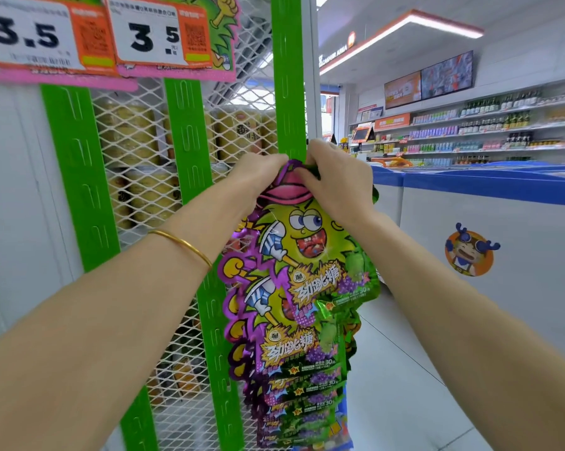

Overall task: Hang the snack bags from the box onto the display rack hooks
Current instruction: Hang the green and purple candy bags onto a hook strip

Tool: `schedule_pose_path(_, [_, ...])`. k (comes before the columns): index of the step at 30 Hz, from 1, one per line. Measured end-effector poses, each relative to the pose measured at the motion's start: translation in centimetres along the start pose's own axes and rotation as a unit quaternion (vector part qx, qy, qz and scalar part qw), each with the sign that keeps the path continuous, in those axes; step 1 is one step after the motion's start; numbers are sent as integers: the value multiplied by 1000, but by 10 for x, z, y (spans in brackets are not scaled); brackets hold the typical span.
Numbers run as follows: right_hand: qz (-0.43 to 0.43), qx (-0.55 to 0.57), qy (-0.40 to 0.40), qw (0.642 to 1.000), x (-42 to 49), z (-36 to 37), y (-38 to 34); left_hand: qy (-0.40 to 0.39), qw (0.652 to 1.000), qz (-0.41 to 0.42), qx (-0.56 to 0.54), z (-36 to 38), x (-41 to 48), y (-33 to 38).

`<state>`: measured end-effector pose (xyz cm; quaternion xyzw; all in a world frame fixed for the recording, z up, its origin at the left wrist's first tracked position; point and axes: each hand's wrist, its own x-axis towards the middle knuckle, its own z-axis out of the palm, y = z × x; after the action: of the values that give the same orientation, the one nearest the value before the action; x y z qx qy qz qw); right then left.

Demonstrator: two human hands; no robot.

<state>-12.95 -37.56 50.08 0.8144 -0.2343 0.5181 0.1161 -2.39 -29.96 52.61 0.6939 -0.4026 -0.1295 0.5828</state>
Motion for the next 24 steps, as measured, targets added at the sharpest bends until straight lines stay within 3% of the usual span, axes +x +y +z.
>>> schedule_pose_path(13, [14, 60, -40, 997, -10, 5, 7, 30, 999, 3, -45, 0, -1, 0])
schedule_pose_path(19, [16, 84, -92, 992, -25, 9, 12, 9, 1000, 20, -15, -3, -6, -3])
schedule_pose_path(24, [43, 108, -78, 990, -31, 15, 14, -42, 998, 42, 13, -7, -15, -8])
